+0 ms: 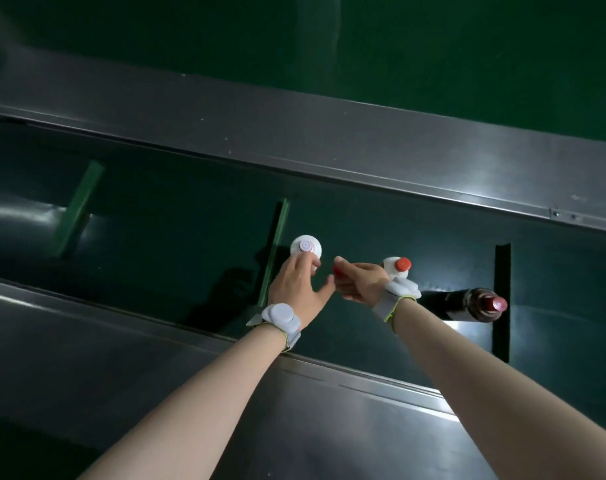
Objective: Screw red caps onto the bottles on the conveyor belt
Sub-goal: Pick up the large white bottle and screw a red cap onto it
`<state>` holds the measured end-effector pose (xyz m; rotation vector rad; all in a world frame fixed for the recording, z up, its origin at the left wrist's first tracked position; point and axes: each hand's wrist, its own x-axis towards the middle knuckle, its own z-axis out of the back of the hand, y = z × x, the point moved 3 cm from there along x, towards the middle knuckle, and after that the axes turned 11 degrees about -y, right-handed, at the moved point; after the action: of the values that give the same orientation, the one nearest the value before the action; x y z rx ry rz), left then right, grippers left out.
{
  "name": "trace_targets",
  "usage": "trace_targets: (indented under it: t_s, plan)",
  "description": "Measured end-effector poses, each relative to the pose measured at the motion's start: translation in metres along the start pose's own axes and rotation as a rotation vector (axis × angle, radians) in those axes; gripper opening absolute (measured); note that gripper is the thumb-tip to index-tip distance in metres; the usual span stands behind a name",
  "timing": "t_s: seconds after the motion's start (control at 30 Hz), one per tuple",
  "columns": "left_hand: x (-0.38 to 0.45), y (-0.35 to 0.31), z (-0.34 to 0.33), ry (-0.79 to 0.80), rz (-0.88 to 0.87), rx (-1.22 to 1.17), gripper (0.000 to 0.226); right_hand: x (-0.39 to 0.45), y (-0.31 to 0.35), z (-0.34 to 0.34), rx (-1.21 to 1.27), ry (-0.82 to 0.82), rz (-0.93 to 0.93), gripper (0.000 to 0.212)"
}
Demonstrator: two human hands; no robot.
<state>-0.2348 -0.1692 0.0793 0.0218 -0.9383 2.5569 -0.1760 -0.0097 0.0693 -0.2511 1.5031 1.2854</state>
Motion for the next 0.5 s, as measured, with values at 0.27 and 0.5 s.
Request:
trace_targets:
  t_s: [0.27,0.5]
  plan:
    - [0.02,0.039,-0.031,0.138,0.386,0.033,0.112,0.004,-0.025,0.006,0.035,-0.089,0.084,0.02]
    - [0.05,0.046,-0.058,0.315,0.381,0.113,0.081,0.002,-0.047,0.028,-0.067,-0.151,0.238,0.022]
